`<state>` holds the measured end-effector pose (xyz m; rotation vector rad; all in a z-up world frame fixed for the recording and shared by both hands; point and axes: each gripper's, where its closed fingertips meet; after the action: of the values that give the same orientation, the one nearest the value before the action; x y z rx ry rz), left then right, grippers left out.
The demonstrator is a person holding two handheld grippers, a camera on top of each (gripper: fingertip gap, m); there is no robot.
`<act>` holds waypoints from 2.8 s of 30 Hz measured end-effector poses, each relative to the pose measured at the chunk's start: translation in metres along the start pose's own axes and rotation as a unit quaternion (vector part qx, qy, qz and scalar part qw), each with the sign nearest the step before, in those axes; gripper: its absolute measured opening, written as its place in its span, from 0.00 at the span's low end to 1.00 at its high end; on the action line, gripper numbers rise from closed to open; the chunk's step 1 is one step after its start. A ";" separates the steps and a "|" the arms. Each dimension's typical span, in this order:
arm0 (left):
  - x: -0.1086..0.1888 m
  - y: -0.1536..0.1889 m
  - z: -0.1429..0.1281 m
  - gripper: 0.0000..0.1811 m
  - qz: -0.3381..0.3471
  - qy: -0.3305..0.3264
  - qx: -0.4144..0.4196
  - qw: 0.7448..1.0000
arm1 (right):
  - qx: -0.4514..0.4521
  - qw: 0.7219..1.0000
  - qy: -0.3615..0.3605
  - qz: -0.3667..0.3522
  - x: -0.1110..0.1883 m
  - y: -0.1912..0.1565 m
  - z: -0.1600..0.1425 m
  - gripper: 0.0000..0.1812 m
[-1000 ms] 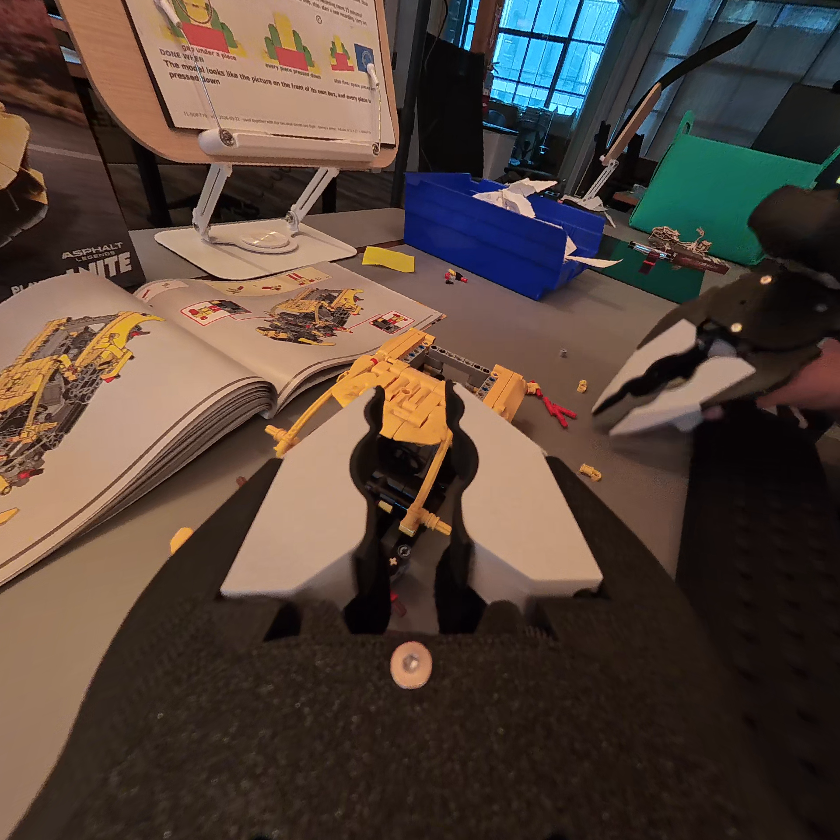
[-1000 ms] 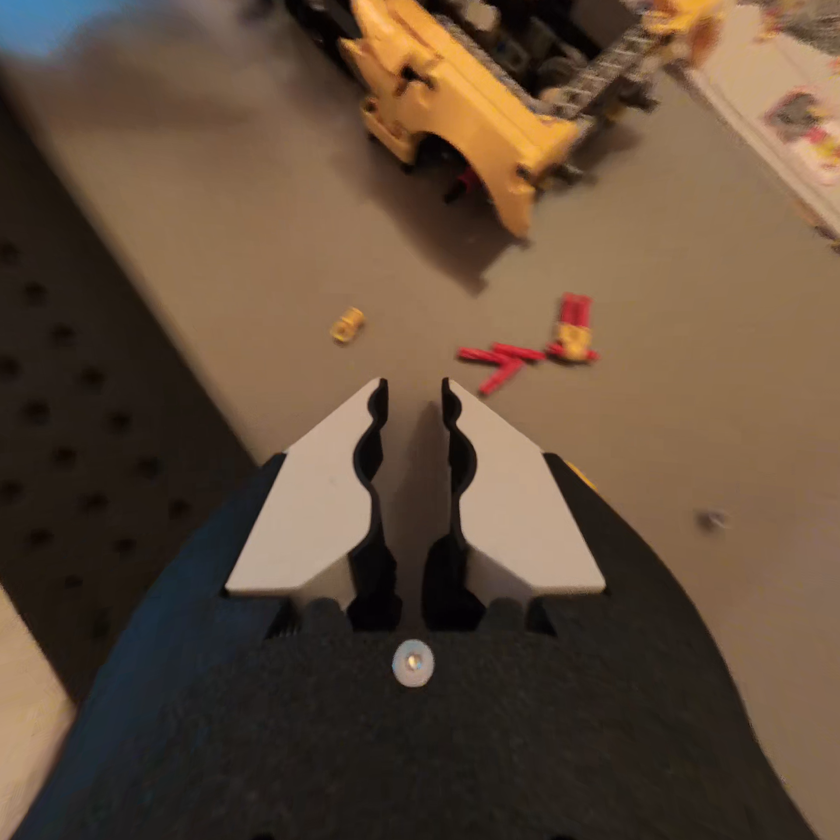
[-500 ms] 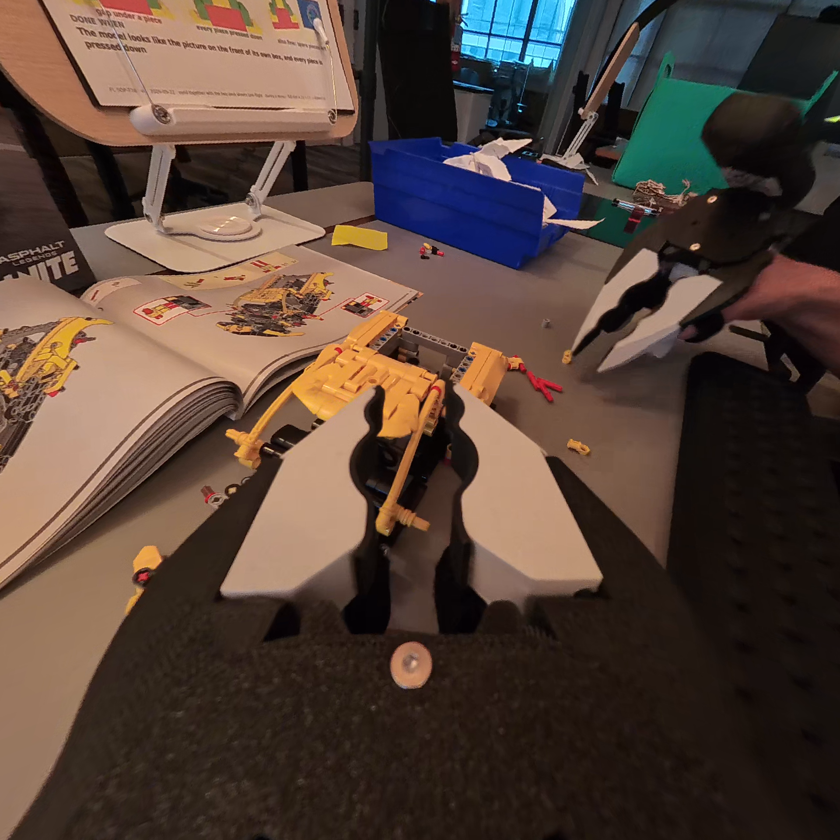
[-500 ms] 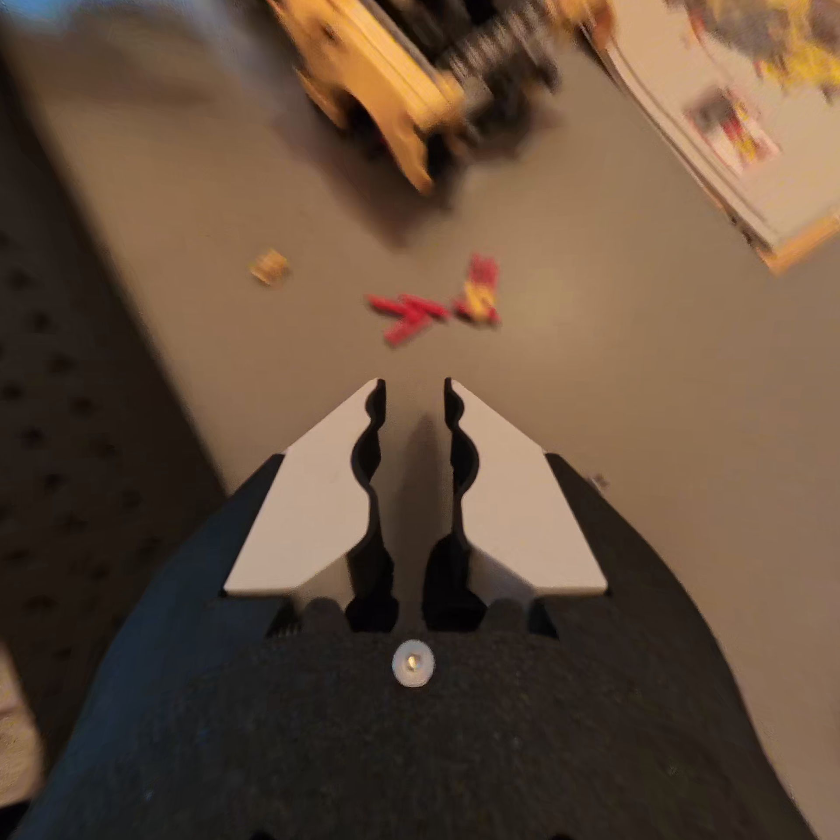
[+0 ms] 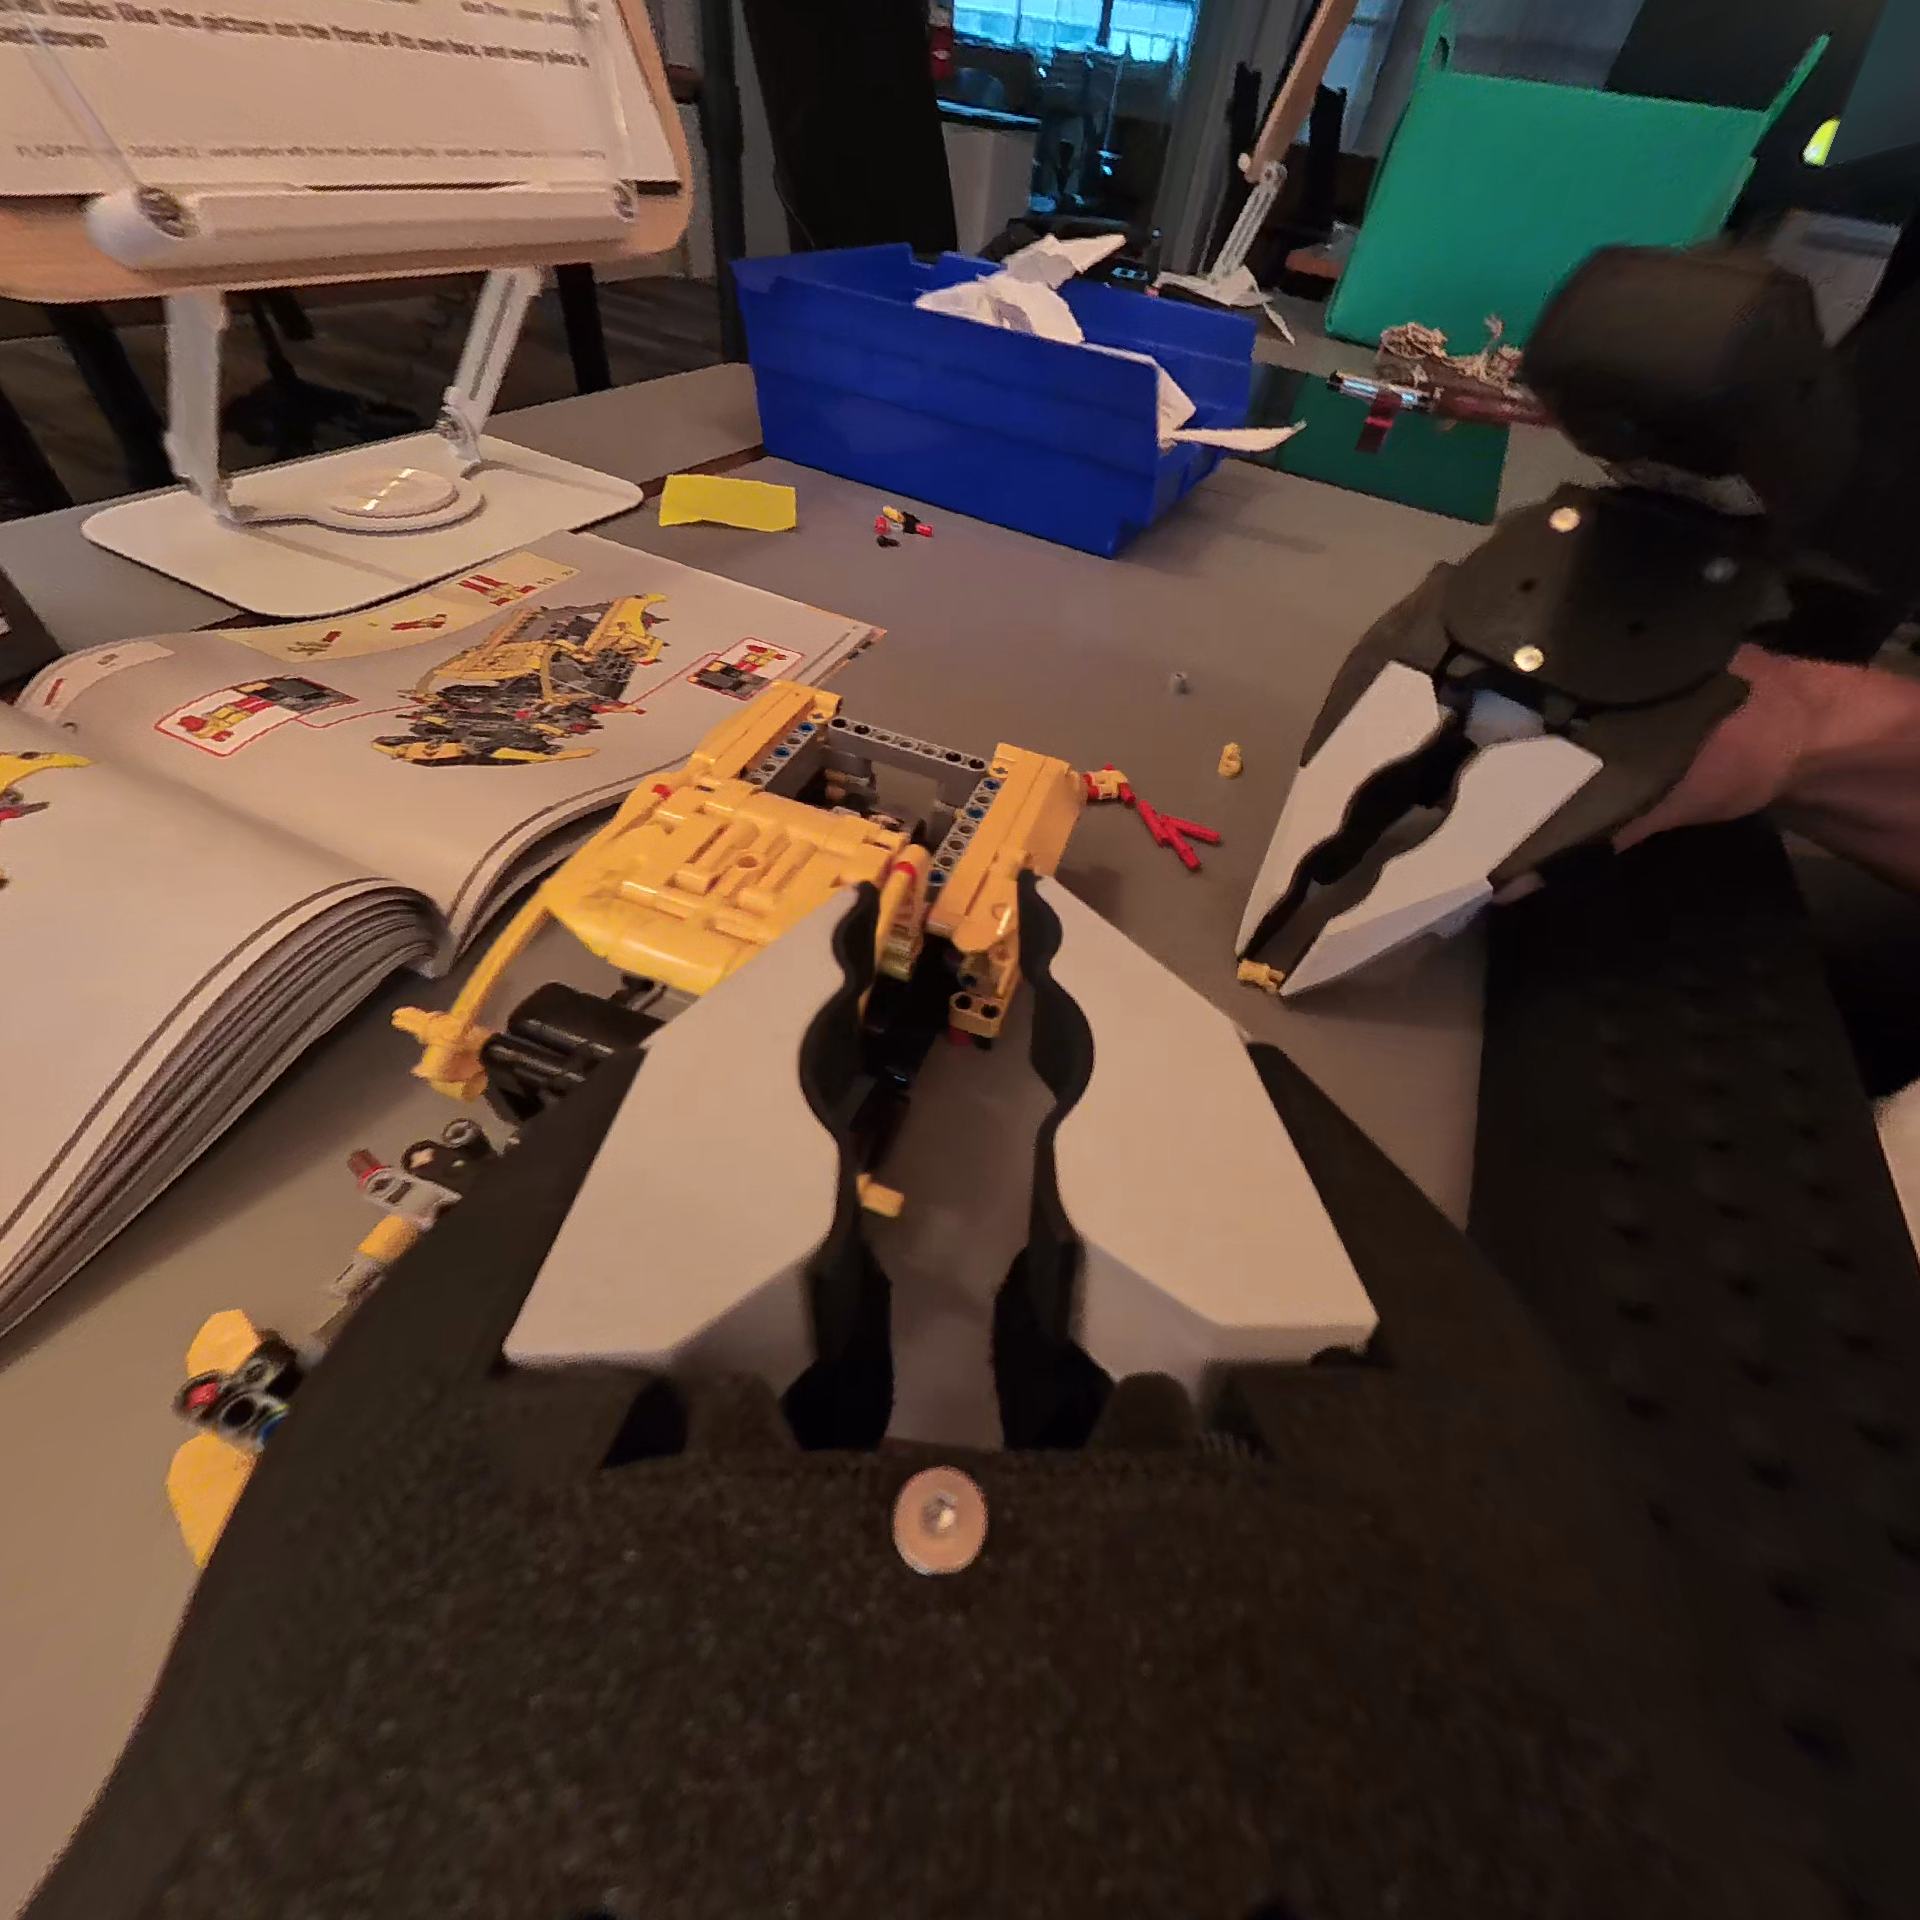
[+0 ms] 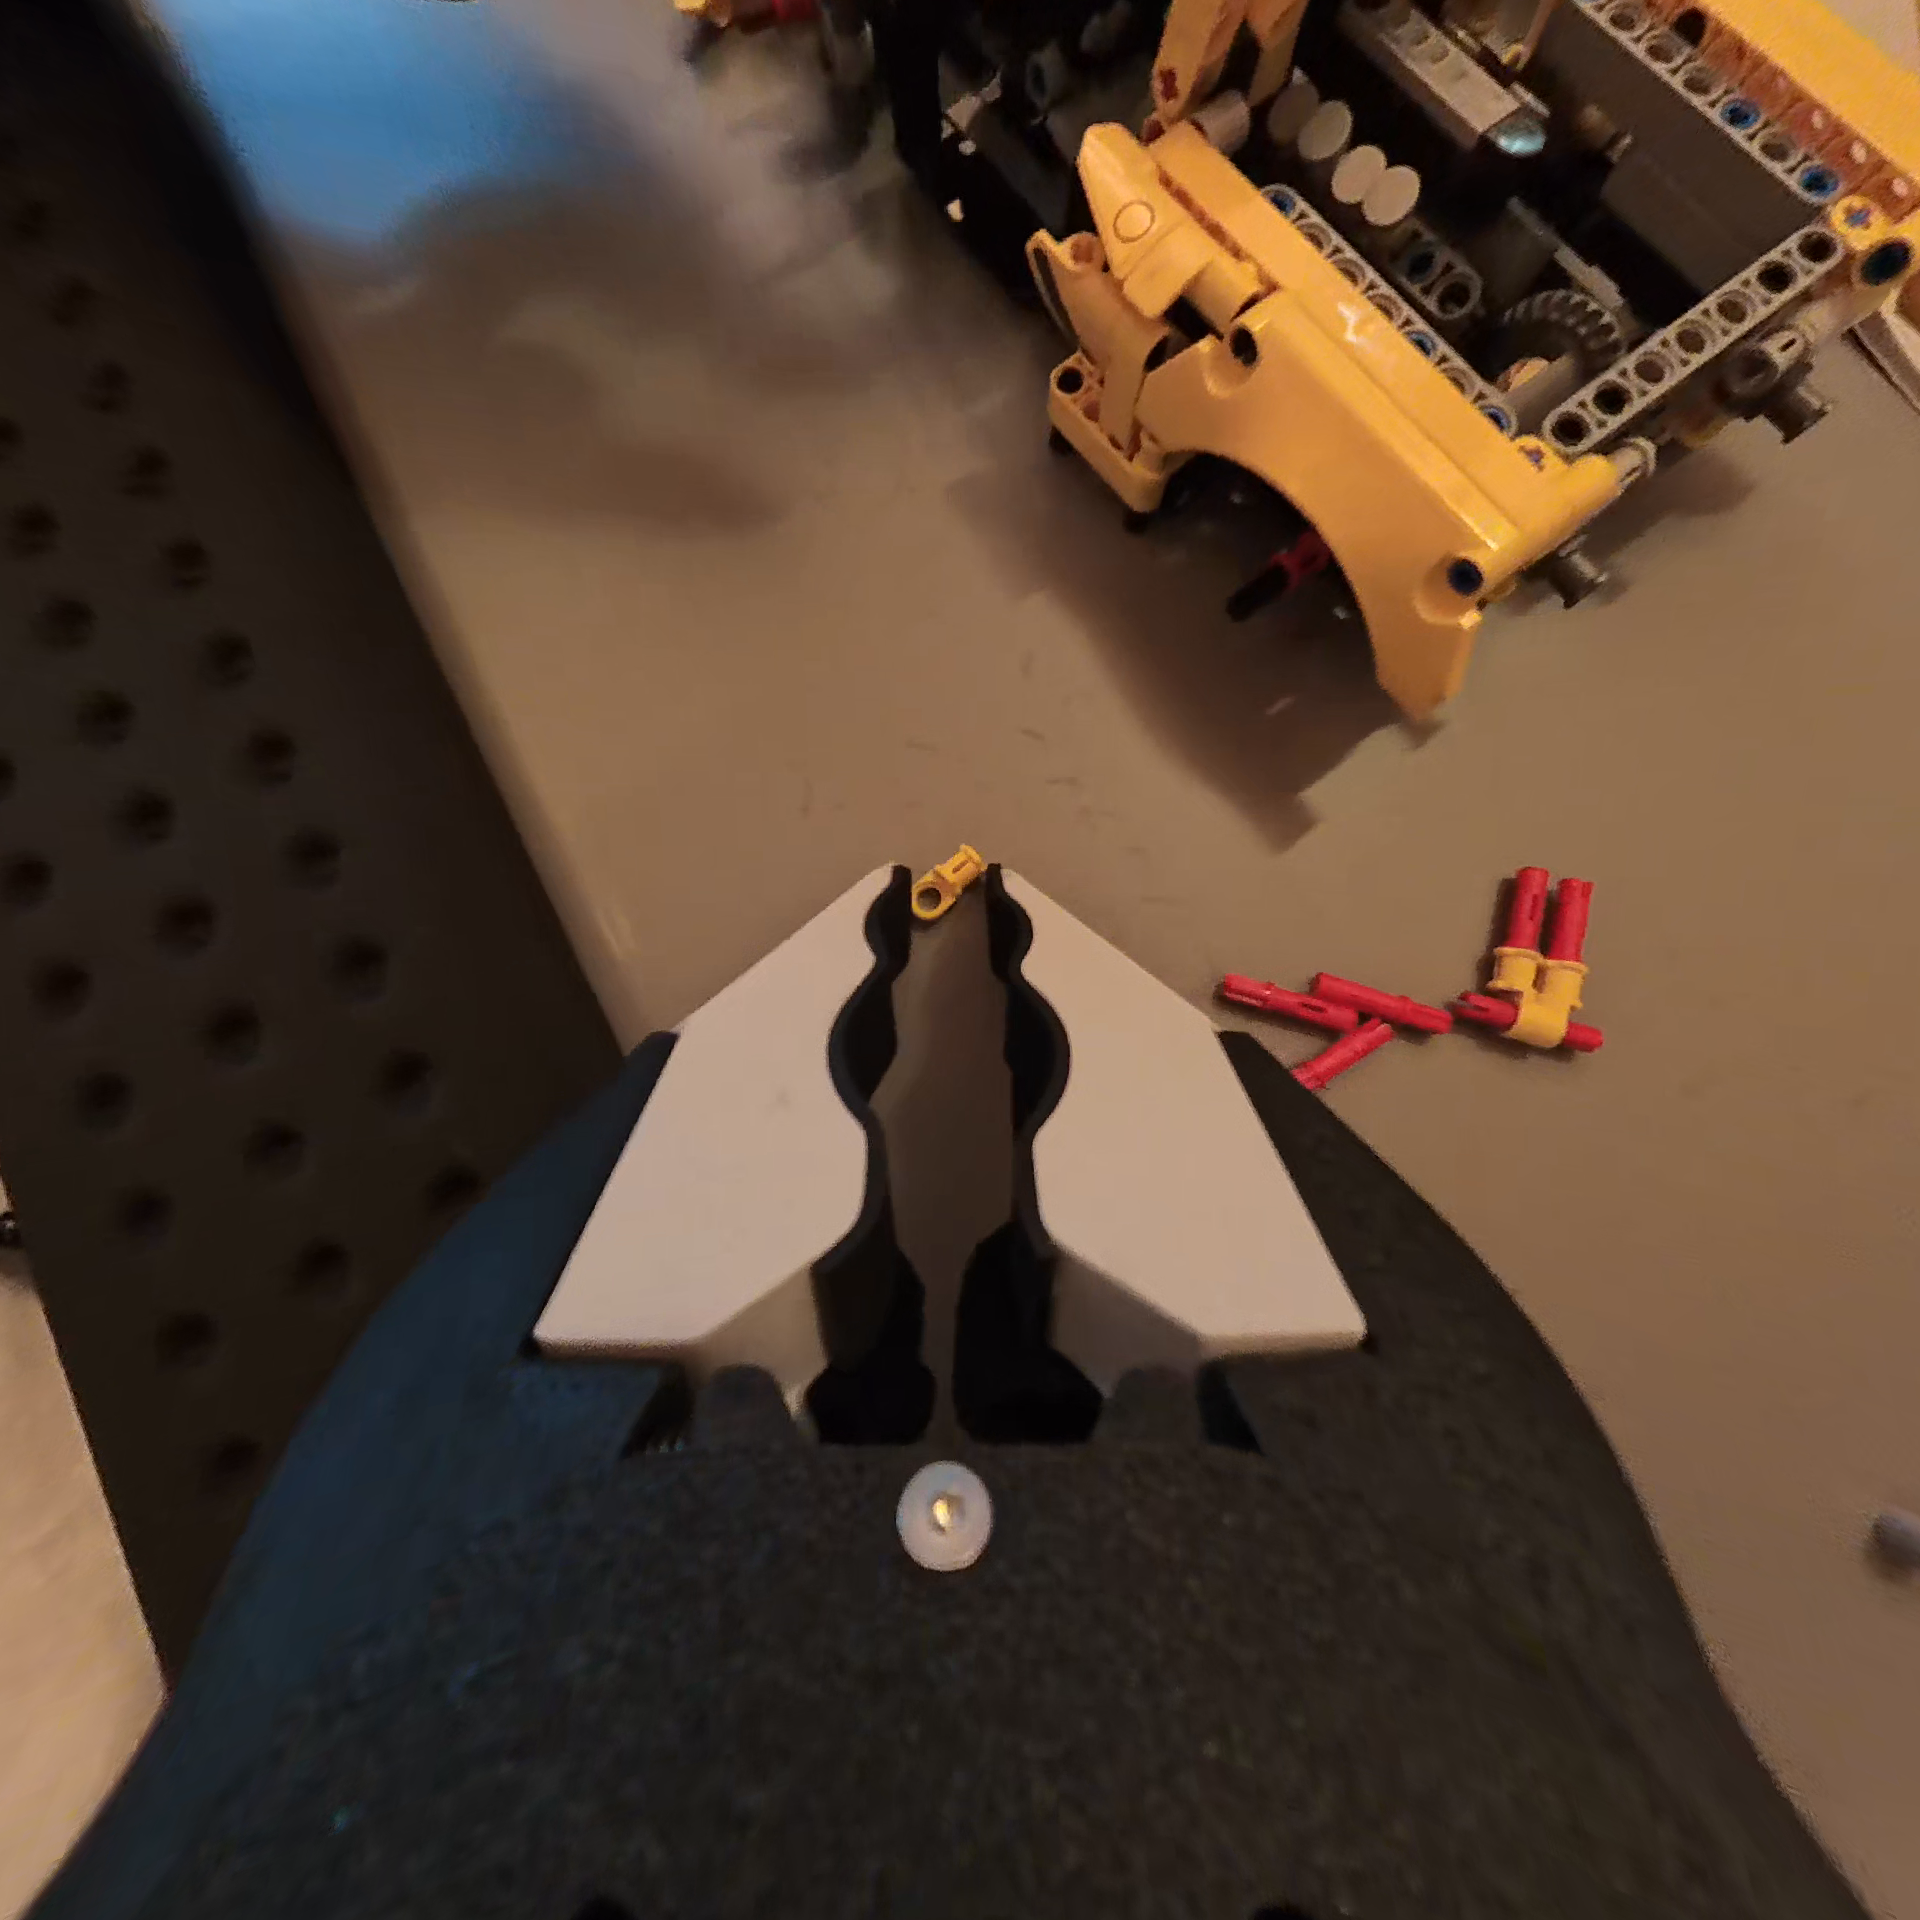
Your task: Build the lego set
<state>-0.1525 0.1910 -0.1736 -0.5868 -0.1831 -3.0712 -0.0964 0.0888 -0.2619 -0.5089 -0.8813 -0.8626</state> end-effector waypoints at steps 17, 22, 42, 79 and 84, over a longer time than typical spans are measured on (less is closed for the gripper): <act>-0.028 0.087 0.000 0.16 0.004 -0.024 -0.223 0.974 | -0.280 0.822 0.262 0.421 0.065 -0.019 0.088 0.02; -0.016 0.087 0.020 0.10 -0.013 0.027 -0.178 0.984 | -0.312 0.752 0.309 0.492 0.073 -0.022 0.102 0.02; -0.013 0.090 0.026 0.09 -0.019 0.048 -0.182 0.982 | -0.320 0.737 0.298 0.516 0.070 -0.024 0.102 0.06; -0.016 0.110 0.022 0.09 -0.057 0.066 -0.221 0.971 | -0.224 0.795 0.220 0.519 0.080 -0.039 0.089 0.03; -0.020 0.108 0.017 0.09 -0.042 0.045 -0.229 0.971 | -0.248 0.792 0.209 0.517 0.074 -0.037 0.085 0.03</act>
<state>-0.1245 0.0854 -0.1532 -0.4497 0.5297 -3.2213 -0.1397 0.0945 -0.1518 -1.0704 0.1299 -0.1279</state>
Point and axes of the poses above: each gripper's, where its closed fingertips meet, x back along the fingers, z out of its top, y = z × x across the jaws, and after that the axes turned 8 degrees about -y, right-handed
